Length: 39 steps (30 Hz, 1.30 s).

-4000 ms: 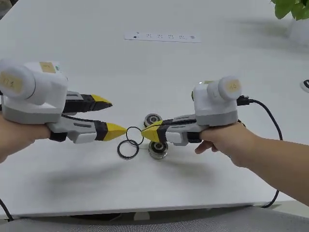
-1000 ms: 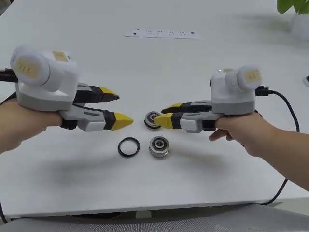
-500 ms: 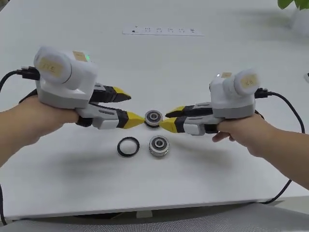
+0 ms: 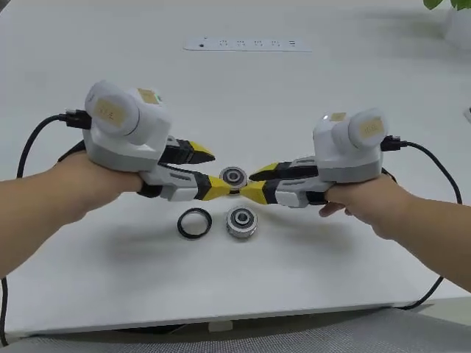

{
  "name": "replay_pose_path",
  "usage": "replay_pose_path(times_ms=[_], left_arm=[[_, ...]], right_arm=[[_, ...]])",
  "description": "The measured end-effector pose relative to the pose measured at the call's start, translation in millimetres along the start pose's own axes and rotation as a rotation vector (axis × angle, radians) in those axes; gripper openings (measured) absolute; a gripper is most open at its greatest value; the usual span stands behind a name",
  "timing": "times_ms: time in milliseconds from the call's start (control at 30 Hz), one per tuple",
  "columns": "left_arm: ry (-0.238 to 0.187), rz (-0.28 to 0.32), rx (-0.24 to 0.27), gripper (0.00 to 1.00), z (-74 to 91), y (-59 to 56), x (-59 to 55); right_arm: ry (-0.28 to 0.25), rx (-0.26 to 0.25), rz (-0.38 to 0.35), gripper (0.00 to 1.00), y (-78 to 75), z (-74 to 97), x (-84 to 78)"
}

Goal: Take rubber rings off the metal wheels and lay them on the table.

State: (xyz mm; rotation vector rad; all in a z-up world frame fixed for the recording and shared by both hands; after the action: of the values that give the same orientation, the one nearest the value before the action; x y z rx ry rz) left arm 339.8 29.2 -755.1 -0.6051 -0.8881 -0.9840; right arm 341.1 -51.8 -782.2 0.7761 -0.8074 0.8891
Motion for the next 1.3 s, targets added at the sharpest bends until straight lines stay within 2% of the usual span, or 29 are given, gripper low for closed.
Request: replay_pose_path(times_ms=[267, 533, 767, 1167, 1233, 1300], left_arm=[[0.0, 0.023, -0.003, 0.31, -13.2, -2.0, -0.3], [0.006, 0.023, -0.006, 0.22, -19.0, -3.9, -2.2], [0.002, 0.006, 0.032, 0.15, -23.9, -1.5, -2.1], [-0.021, 0.017, 0.066, 0.14, -25.8, -1.7, -4.7], [-0.022, 0.018, 0.068, 0.14, -25.1, -2.0, -4.7], [-0.023, 0.018, 0.07, 0.14, -25.2, -2.3, -4.7]], right_arm=[[-0.004, -0.001, 0.003, 0.17, -0.8, 0.1, -3.8], [-0.013, -0.004, 0.005, 0.16, -3.5, -1.0, -4.7], [-0.019, -0.008, 0.013, 0.15, -2.6, -3.4, -4.3], [-0.021, -0.01, 0.015, 0.12, 1.4, -1.2, -4.4], [-0.022, -0.011, 0.012, 0.1, 1.4, -0.2, -4.4], [-0.018, -0.015, 0.002, 0.03, -1.4, 1.9, -6.0]])
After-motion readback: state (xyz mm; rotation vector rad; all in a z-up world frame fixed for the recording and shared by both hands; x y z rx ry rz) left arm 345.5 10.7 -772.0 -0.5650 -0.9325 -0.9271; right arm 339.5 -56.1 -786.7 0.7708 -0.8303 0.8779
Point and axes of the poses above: the centre of the closed fingertips' face, and the gripper's own axes: z roughly backward along the fingers, y roughly to its left, x roughly out of its top, the point moved 4 cm from there along z, roughly backward along the fingers, and after that the axes turned 1 degree about -y, right-handed, at the moved point
